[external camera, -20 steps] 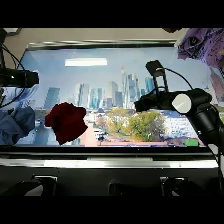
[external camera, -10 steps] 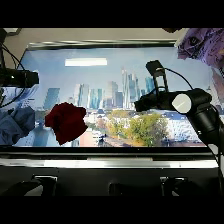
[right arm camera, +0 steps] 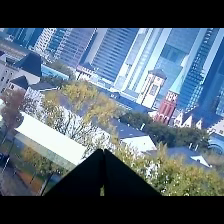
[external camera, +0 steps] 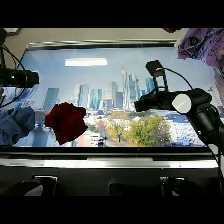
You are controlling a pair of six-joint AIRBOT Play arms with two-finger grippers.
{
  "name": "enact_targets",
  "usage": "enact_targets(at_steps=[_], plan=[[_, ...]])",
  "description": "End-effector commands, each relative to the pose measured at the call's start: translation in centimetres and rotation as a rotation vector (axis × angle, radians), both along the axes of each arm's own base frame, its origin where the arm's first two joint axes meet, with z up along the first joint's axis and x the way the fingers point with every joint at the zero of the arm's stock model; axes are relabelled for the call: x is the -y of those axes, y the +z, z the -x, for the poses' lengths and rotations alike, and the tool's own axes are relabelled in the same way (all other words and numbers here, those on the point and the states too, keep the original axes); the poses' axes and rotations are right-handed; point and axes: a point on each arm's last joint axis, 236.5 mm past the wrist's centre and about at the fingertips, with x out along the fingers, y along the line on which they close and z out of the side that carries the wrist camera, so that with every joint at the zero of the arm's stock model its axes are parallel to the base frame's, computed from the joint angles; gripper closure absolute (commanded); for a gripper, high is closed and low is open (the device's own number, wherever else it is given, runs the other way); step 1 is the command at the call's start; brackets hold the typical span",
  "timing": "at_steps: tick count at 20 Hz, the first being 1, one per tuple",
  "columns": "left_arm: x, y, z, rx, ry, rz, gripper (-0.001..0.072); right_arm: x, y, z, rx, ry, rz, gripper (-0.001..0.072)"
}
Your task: Fold the clothes and pants, and hang the long-sleeved shirts on hangers.
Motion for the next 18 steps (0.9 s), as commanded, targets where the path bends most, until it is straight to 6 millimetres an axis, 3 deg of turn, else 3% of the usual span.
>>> enact_targets(at_steps=[1,3,7,9,12,16,17,18], plan=[[0.0,-0.8,0.2,-0.038,0.057,0.041,-0.0013,0.0,0.1,0.0,0.000,-0.001,-0.002,0.0680],[-1.6,-4.2,1.0,-0.163,0.097,-0.002,-0.0012,0.0,0.1,0.0,0.000,-0.001,-0.002,0.0680],[-3.0,-16.1,3.5,-0.413,0.197,0.035,-0.0012,0.0,0.1,0.0,0.000,-0.001,-0.003,0.0680],[-2.7,-20.7,4.9,-0.489,0.222,0.050,-0.0012,0.0,0.1,0.0,0.000,-0.001,-0.002,0.0680],[-1.9,-24.9,5.6,-0.531,0.269,0.093,-0.0011,0.0,0.1,0.0,0.000,-0.001,-0.002,0.0680],[-0.1,-28.4,6.0,-0.606,0.259,0.121,0.0007,0.0,0.1,0.0,0.001,-0.002,-0.003,0.0680],[0.5,-29.0,6.3,-0.631,0.255,0.132,0.0231,-0.1,0.1,-0.1,0.004,-0.002,-0.004,0.0680],[1.8,-29.2,6.6,-0.653,0.249,0.177,0.0677,-0.1,0.2,-0.1,0.008,-0.003,-0.006,0.0680]])
